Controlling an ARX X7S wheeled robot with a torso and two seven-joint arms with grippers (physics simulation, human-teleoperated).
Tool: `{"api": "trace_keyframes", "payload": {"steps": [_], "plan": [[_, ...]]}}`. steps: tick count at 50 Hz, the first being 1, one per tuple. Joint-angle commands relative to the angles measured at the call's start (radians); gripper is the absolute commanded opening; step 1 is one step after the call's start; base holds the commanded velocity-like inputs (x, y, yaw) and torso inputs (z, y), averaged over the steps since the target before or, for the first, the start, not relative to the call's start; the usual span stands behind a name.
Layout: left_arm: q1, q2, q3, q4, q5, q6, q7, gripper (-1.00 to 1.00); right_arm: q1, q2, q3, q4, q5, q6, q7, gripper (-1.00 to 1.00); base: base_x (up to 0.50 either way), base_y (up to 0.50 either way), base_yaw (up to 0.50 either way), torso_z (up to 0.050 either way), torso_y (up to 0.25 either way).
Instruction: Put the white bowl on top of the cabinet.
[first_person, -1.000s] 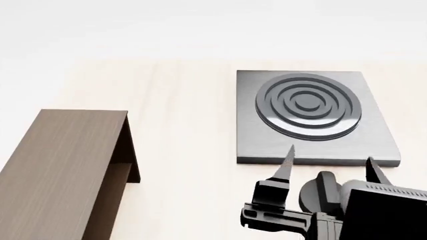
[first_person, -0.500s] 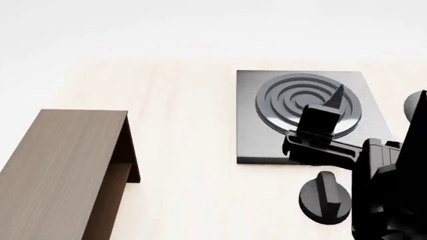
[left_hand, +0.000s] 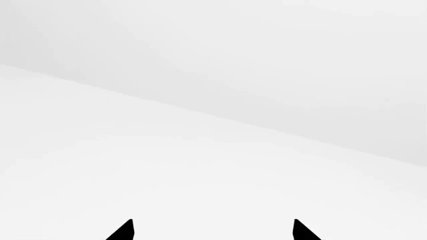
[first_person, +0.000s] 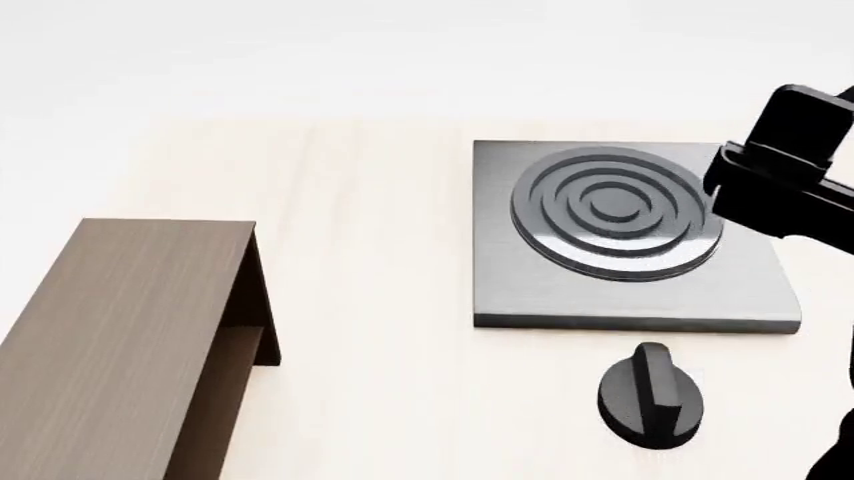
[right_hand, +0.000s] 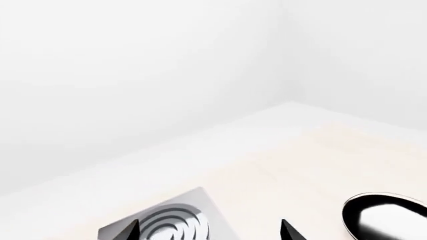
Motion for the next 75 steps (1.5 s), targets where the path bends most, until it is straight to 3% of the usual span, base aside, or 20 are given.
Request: {"api": "trace_keyframes", "payload": {"steps": [1, 7, 15, 23, 31, 75], "plan": [[0.000, -0.002, 0.003, -0.003, -0.002, 0.003, -0.001, 1.00, 0.220, 0.394, -0.577, 0.004, 0.170, -0.550, 0.069, 1.00, 0.00, 0.00, 0.00, 0.000, 0.000], [0.002, -0.003, 0.003, -0.005, -0.005, 0.006, -0.001, 1.00, 0.613, 0.537, -1.110, -0.005, 0.218, -0.779, 0.069, 1.00, 0.00, 0.00, 0.00, 0.000, 0.000], [0.004, -0.004, 0.005, -0.004, -0.005, 0.007, -0.003, 1.00, 0.894, 0.616, -1.493, -0.048, 0.253, -0.926, 0.070, 1.00, 0.00, 0.00, 0.00, 0.000, 0.000], [0.003, -0.005, 0.007, -0.006, -0.005, 0.008, -0.006, 1.00, 1.380, 0.683, -2.049, -0.088, 0.268, -1.009, 0.070, 1.00, 0.00, 0.00, 0.00, 0.000, 0.000], [0.003, -0.007, 0.008, -0.007, -0.006, 0.010, -0.007, 1.00, 1.356, 0.777, -2.051, -0.092, 0.234, -0.991, 0.070, 1.00, 0.00, 0.00, 0.00, 0.000, 0.000], [0.004, -0.012, 0.016, -0.014, -0.013, 0.019, -0.010, 1.00, 1.120, 0.777, -2.142, 0.013, 0.172, -1.315, 0.070, 1.00, 0.00, 0.00, 0.00, 0.000, 0.000]]}}
